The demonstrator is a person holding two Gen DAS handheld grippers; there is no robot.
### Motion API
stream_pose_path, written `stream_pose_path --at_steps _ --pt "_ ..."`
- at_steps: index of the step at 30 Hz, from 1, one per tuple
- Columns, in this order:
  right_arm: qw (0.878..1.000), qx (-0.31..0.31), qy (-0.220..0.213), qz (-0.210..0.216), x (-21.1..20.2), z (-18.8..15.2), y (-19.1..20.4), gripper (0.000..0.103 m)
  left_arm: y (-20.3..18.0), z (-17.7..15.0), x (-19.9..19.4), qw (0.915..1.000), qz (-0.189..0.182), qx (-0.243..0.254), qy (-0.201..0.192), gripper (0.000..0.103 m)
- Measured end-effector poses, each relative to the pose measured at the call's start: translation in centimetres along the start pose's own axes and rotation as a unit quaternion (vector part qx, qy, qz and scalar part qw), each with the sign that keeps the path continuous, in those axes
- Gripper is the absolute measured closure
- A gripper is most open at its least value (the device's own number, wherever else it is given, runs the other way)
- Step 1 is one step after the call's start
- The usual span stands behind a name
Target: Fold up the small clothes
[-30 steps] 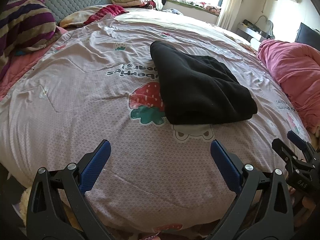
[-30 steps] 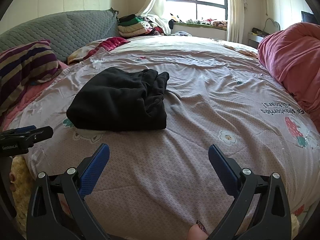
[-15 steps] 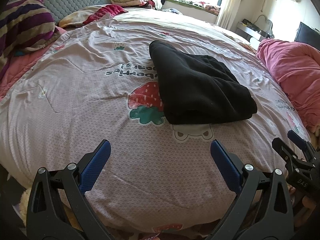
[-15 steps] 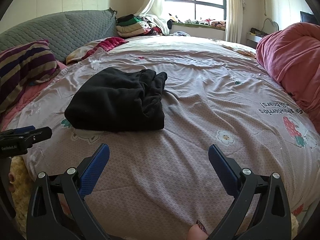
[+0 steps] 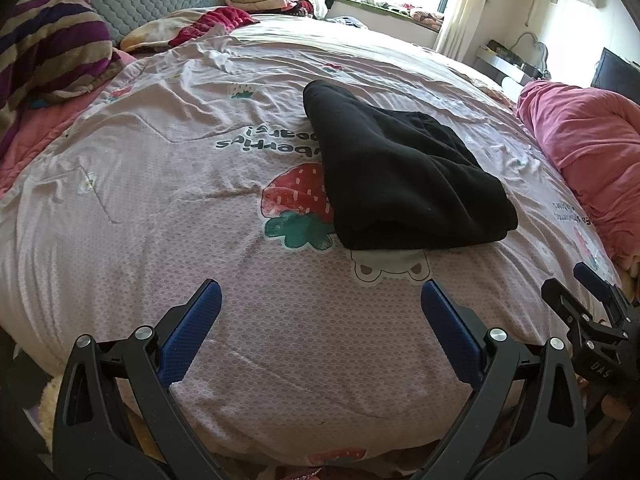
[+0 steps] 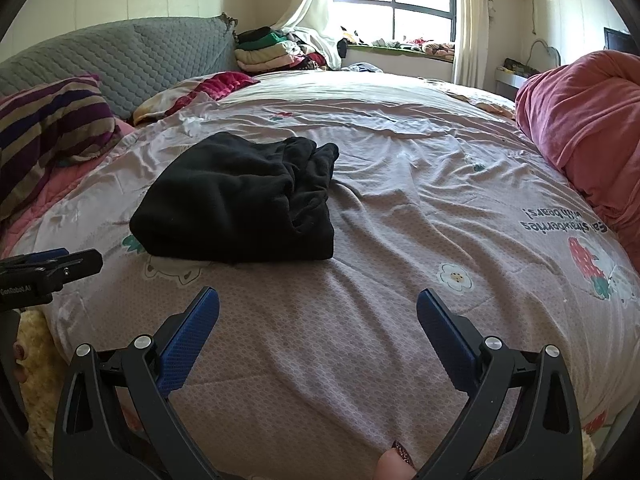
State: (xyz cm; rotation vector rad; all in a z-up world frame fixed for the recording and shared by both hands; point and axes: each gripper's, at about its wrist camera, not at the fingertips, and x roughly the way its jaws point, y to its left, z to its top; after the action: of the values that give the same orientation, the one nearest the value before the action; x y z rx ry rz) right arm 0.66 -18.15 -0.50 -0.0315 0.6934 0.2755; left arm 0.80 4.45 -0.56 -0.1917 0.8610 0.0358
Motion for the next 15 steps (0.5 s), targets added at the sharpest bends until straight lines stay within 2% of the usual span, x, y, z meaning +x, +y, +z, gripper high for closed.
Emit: stream_pose_path --at_steps 8,15 --pt "1.0 -0.001 0.002 -0.002 0.4 0.1 0.1 0.005 0.5 0.1 0.2 0.9999 0.001 -0.009 0.006 0.009" --pt "1.0 -0.005 0.004 -0.004 1.2 0.4 0.5 0.005 1.7 0.4 0.6 0.9996 0.019 -0.021 0.003 0.009"
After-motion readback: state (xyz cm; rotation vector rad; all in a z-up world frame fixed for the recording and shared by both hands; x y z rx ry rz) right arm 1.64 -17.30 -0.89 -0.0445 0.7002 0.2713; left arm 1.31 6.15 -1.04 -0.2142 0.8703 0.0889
